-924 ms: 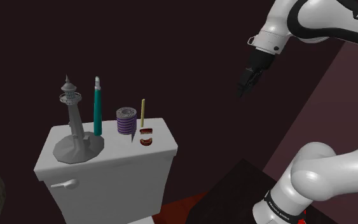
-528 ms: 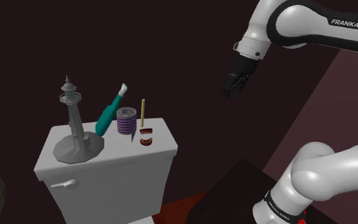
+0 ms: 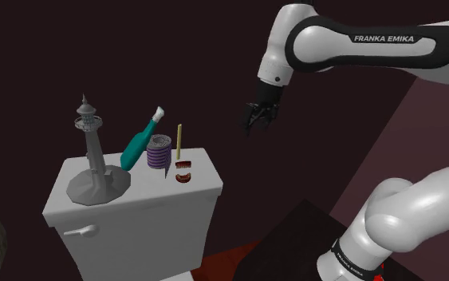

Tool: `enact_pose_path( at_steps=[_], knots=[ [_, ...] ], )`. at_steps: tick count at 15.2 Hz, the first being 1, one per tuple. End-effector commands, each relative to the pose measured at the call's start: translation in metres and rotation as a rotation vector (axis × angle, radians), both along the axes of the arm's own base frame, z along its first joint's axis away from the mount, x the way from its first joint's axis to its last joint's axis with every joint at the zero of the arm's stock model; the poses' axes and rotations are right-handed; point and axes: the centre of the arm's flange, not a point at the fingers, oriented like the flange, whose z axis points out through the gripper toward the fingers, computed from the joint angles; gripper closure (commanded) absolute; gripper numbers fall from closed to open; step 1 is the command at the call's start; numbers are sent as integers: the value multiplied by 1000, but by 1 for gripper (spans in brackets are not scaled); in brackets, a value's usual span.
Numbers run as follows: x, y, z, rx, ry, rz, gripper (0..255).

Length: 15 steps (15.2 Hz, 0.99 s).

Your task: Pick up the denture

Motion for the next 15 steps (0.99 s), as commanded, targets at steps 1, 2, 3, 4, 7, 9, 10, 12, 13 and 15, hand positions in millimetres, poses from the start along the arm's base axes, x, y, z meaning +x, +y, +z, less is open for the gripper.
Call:
enact_pose_path(
  at_steps=[1,2,3,4,7,9,10,12,13,15],
  knots=[
    [19,15,-17,0,11,-17,0],
    [28,23,-24,-1,16,-25,0],
    [36,31,-30,-1,21,-32,0],
    [45,39,-37,-2,27,-40,0],
    [72,63,-58,-3,43,-63,0],
    [89,79,-72,-4,54,-79,0],
    [98,86,-79,-5,59,-86,0],
    [116,101,-93,-6,70,-102,0],
    [125,109,-100,-6,75,-110,0],
    [143,124,-115,-7,86,-125,0]
  ],
)
